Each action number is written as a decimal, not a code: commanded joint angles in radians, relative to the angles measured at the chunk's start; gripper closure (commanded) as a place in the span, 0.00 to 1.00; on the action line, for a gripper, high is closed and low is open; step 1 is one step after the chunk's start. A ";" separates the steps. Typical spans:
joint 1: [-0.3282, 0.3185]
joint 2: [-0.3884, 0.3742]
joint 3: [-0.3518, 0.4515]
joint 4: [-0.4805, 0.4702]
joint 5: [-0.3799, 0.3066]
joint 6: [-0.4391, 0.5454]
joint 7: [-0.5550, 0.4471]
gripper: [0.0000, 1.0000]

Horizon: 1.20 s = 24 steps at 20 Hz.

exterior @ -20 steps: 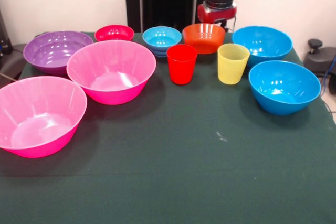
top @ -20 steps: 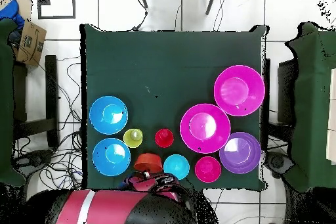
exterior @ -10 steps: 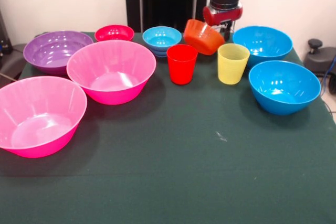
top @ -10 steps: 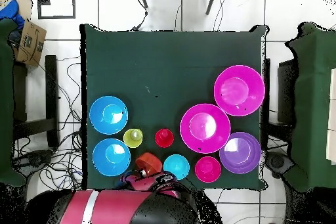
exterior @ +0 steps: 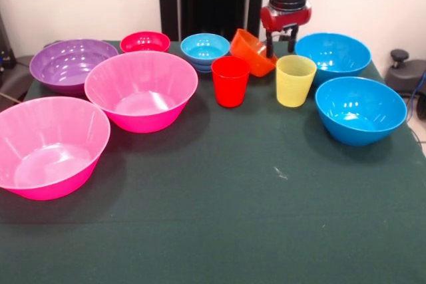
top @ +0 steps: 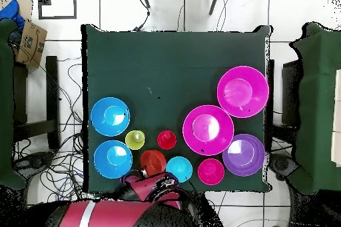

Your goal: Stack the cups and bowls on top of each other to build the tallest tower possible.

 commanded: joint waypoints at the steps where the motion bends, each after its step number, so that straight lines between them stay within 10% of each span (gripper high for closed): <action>1: 0.034 -0.078 0.090 -0.054 0.060 0.178 0.124 0.00; 24: 0.147 -0.109 -0.022 -0.063 0.045 0.172 0.147 0.00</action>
